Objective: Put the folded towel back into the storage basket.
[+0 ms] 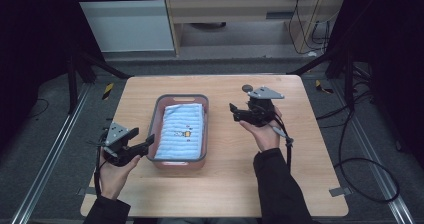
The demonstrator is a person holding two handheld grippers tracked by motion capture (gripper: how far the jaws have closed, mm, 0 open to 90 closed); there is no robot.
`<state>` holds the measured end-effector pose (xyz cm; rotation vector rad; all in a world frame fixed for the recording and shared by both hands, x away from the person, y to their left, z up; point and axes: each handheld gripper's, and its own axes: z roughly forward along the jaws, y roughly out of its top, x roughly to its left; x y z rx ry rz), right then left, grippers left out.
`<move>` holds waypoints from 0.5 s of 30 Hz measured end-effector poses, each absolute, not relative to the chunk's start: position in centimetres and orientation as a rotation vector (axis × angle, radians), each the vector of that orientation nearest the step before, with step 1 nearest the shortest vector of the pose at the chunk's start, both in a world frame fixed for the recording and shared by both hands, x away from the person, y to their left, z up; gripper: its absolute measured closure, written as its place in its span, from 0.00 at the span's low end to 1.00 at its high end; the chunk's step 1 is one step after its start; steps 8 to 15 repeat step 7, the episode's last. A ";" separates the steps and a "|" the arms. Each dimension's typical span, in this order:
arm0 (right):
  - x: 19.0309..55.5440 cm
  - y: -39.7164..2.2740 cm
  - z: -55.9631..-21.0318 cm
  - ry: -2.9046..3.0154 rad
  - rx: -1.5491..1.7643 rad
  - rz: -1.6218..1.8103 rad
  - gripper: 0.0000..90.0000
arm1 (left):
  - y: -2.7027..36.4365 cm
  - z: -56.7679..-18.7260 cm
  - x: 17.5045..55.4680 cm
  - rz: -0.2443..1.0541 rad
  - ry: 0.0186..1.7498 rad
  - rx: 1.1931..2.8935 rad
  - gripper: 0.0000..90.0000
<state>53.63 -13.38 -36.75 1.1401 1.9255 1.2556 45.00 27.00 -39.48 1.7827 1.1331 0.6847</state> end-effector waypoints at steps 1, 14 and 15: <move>53.3 -14.2 -37.0 1.923 1.143 1.239 0.23 | 27.2 -39.5 45.0 0.687 1.139 1.782 0.36; 51.3 -18.3 -38.3 1.887 1.206 1.232 0.22 | 28.3 -39.6 45.0 0.696 1.159 1.777 0.32; 51.3 -18.3 -38.3 1.887 1.206 1.232 0.22 | 28.3 -39.6 45.0 0.696 1.159 1.777 0.32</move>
